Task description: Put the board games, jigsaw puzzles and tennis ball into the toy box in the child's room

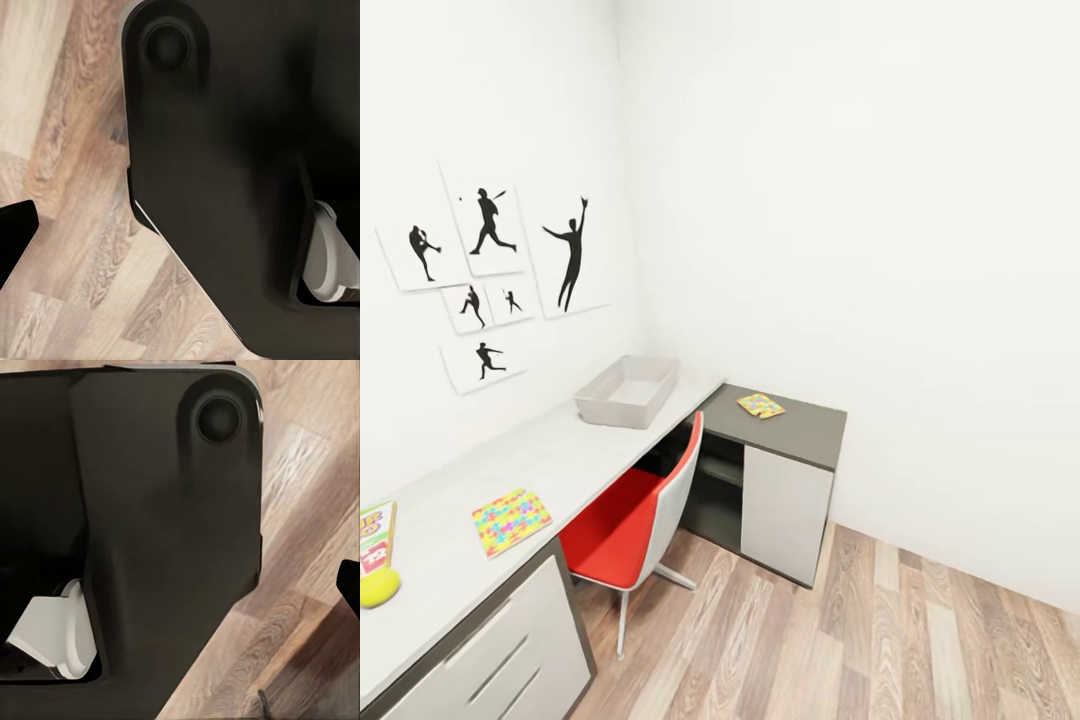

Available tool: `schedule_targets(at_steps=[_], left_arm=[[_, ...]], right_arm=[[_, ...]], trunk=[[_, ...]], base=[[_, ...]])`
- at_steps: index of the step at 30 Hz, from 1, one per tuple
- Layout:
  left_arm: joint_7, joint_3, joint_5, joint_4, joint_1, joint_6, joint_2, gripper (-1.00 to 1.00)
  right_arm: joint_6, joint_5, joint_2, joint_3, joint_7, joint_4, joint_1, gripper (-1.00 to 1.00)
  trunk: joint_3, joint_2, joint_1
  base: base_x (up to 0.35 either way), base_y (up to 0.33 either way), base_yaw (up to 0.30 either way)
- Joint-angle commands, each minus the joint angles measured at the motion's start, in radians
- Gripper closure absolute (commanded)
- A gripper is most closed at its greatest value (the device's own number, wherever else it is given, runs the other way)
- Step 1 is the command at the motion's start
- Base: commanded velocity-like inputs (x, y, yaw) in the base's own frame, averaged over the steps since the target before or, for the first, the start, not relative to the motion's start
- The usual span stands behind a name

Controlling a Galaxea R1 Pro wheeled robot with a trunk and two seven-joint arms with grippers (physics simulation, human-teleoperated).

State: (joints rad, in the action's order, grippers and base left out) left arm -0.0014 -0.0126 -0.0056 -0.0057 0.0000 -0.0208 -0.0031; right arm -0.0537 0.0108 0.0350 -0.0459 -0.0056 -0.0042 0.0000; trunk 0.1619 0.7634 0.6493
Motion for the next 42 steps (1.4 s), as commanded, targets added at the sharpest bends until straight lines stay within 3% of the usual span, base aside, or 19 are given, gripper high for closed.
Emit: schedule_targets(at_steps=[1,42], left_arm=[[0.0,-0.001,-0.001,0.0,0.0,-0.002,0.0,-1.0],[0.0,-0.003,-0.002,0.0,0.0,-0.036,0.003,-1.0]], right_arm=[[-0.003,0.001,0.0,-0.008,-0.001,0.0,0.0,-1.0],[-0.008,0.0,0.003,-0.025,0.0,0.0,0.0,-1.0]], trunk=[[-0.002,-0.006,-0.004],[-0.129,-0.293,-0.161]], base=[[0.0,0.0,-0.264],[0.0,0.0,-0.258]])
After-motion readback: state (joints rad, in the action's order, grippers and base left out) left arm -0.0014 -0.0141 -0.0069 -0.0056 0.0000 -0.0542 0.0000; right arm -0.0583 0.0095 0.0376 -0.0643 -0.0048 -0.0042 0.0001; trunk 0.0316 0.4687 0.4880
